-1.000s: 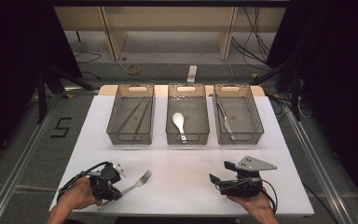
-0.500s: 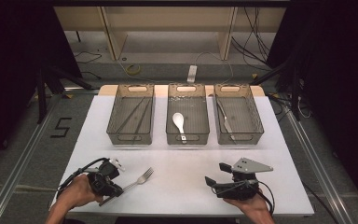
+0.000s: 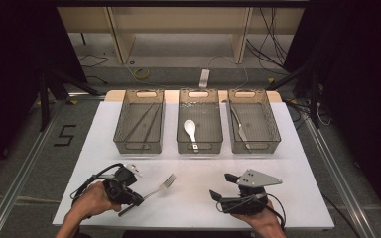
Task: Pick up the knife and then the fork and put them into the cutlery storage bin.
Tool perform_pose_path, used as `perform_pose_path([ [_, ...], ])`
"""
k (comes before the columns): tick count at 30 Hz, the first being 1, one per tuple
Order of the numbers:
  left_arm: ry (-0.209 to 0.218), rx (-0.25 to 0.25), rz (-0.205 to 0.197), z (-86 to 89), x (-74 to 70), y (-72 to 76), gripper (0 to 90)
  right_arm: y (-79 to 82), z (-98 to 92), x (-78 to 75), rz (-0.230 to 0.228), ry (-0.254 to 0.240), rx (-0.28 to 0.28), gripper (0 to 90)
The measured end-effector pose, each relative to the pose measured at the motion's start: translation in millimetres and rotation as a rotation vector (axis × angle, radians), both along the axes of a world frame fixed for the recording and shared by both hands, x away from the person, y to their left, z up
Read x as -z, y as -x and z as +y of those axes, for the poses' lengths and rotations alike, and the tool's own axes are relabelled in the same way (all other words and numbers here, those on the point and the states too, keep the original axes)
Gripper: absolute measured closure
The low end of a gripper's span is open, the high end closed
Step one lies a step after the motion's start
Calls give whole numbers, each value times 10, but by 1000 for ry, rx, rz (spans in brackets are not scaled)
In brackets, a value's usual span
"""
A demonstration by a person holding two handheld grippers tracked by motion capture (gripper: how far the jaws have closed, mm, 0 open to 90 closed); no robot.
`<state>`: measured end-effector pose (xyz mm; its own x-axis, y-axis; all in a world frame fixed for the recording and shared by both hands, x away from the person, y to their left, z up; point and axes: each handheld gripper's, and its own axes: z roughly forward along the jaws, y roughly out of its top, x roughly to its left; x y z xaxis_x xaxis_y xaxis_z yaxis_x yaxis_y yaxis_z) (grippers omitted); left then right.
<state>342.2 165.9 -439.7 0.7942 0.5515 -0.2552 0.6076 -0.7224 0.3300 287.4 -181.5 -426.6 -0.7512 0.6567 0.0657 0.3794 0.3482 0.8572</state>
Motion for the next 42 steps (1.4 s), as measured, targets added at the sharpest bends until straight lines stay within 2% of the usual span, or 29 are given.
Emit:
perform_pose_path([
  [4, -1, 60, 15, -243, -7, -27, 814, 79, 210, 25, -44, 61, -85, 271],
  [8, -3, 115, 24, -471, -47, -49, 814, 144, 423, 90, -97, 164, -168, 272],
  [12, 8, 159, 24, -645, -111, -57, 814, 165, 569, 160, -139, 259, -214, 284],
  [15, 23, 192, 38, -722, -149, -53, 814, 179, 644, 203, -170, 313, -244, 303],
  [17, 13, 200, 35, -766, -152, -40, 814, 190, 695, 239, -197, 355, -267, 313],
  [19, 23, 198, 44, -794, -150, -26, 814, 202, 740, 269, -214, 383, -290, 325],
  [20, 17, 208, 49, -812, -148, -11, 814, 205, 756, 278, -214, 384, -304, 336],
  [22, 5, 232, 49, -837, -151, 10, 814, 214, 797, 303, -242, 422, -309, 354],
  [24, 10, 232, 57, -851, -154, 18, 814, 205, 822, 325, -273, 459, -326, 384],
  [25, 4, 236, 57, -854, -159, 19, 814, 214, 833, 331, -262, 469, -333, 400],
  [27, 5, 236, 57, -865, -168, 30, 813, 220, 862, 355, -282, 492, -350, 439],
  [30, 12, 256, 62, -900, -185, 60, 814, 228, 905, 397, -313, 555, -366, 502],
  [34, 18, 262, 67, -923, -184, 74, 813, 249, 942, 430, -301, 561, -380, 596],
  [36, 14, 268, 70, -926, -180, 81, 813, 250, 938, 424, -314, 583, -408, 643],
  [40, 27, 274, 85, -940, -173, 84, 813, 263, 937, 418, -333, 589, -422, 744],
  [42, 32, 274, 91, -948, -167, 80, 813, 263, 930, 418, -358, 595, -426, 782],
])
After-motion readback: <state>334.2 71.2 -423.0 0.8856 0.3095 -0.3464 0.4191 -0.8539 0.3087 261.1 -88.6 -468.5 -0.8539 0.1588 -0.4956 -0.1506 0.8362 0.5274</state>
